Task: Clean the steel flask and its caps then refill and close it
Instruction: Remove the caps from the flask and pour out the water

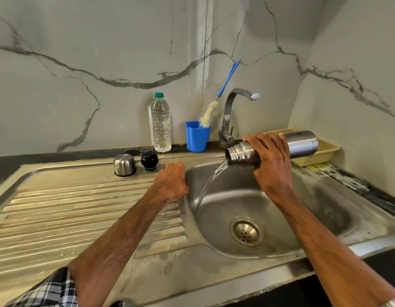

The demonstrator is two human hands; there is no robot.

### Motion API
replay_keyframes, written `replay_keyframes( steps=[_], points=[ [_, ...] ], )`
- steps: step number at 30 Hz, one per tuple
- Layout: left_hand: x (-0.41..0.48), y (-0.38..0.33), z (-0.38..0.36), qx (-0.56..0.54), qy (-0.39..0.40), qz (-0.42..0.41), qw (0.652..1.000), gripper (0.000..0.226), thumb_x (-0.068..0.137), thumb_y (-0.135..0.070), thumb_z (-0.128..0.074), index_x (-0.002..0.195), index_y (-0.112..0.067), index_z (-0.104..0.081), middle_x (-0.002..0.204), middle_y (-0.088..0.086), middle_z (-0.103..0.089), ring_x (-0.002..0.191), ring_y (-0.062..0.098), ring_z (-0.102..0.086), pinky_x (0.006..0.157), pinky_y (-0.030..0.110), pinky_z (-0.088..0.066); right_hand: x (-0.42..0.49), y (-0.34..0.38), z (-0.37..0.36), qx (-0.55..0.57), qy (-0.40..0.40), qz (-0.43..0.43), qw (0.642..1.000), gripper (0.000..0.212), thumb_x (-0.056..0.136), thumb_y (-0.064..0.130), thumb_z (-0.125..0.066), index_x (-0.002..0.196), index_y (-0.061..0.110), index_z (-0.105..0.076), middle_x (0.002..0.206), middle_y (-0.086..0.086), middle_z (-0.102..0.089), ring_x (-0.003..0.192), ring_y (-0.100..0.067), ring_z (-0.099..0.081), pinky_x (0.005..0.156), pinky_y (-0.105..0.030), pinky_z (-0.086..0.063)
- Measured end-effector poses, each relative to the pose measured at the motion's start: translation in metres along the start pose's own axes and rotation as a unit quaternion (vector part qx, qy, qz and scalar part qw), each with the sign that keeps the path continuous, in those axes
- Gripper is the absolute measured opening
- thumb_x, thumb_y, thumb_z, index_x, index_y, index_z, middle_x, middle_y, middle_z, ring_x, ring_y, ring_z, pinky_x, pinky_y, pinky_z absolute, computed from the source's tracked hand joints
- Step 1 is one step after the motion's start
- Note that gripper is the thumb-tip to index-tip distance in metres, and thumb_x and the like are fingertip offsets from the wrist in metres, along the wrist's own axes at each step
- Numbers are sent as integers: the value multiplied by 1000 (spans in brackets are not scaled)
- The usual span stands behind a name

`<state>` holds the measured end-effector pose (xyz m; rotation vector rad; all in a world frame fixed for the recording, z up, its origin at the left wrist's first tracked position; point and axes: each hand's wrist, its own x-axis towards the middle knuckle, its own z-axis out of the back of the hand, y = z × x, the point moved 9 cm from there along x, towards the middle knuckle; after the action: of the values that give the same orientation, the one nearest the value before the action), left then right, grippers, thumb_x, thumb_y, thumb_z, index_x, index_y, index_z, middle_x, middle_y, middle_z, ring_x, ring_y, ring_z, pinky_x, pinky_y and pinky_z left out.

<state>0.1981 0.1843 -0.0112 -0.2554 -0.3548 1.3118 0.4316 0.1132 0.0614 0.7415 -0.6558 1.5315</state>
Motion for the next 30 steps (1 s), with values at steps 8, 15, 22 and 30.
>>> replay_keyframes(
  steps=[8,15,22,30],
  points=[
    [1,1,-2,-9,3,2,1000,34,80,-2,-76,77,-17,-47,100,10,-63,92,26,-64,77,38,-59,2,2,-1,-9,3,13,1000,81,64,-2,-82,138,16,-55,136,-10,-56,134,-32,-44,123,-50,-17],
    [-1,0,0,-11,8,2,1000,30,81,-2,-77,81,-13,-50,103,10,-63,93,25,-65,78,36,-59,2,8,1,-21,0,33,999,79,64,-3,-80,137,16,-56,135,-8,-57,134,-31,-44,122,-50,-19],
    [-2,-2,1,-9,6,-6,1000,34,81,-1,-76,74,-17,-47,103,11,-66,92,25,-66,79,38,-60,1,15,0,-36,3,54,998,84,60,-5,-82,136,17,-56,134,-9,-57,132,-31,-46,123,-50,-17],
    [-6,-3,3,-14,4,3,1000,26,84,-2,-76,91,-12,-52,106,10,-63,94,25,-65,80,36,-60,7,26,2,-56,15,92,994,83,58,-1,-86,134,16,-58,131,-12,-59,129,-34,-48,119,-55,-25]
  ],
)
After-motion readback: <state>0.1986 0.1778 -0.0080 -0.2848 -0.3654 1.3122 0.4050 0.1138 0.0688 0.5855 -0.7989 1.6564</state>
